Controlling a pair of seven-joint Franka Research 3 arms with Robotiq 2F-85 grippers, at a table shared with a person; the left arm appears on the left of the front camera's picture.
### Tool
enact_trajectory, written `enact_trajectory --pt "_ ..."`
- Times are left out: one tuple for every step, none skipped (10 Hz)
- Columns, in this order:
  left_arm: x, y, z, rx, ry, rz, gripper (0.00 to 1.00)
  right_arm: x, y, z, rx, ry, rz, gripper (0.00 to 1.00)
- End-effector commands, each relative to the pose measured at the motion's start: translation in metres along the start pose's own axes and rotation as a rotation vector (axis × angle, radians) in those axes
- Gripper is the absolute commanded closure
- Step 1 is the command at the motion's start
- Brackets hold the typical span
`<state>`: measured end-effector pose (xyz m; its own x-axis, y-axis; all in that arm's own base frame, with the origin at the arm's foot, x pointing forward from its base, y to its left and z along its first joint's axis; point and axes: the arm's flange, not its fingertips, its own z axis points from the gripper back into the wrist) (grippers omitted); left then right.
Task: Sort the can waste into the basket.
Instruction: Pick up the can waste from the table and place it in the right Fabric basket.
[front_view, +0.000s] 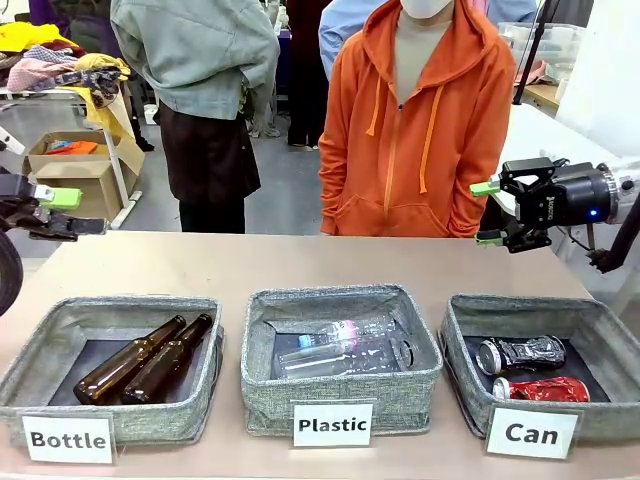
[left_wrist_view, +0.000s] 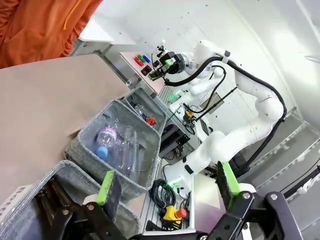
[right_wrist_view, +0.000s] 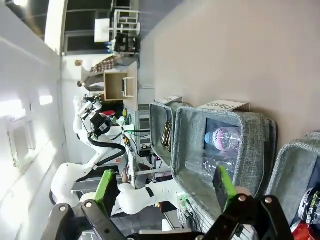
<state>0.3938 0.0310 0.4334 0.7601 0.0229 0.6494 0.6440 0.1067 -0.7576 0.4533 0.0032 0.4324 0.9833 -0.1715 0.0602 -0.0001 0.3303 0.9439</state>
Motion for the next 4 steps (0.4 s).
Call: enact_trajectory --pt "0.0001 -0.0025 0.0008 0.008 0.008 0.007 0.0 -0.0027 -0.0022 0.0026 -0.003 0.005 0.023 0.0" --pt "0.0001 -0.0025 0.0008 0.008 0.008 0.007 0.0 -0.0027 -0.0022 0.0026 -0.003 0.005 0.023 0.0" --pt "0.0001 -0.0025 0.0008 0.008 0.008 0.007 0.0 -0.0027 -0.0022 0.0026 -0.003 0.005 0.023 0.0" --pt "0.0001 -0.0025 0.0008 0.008 0.008 0.007 0.0 -0.0027 -0.0022 0.0026 -0.003 0.005 0.023 0.0"
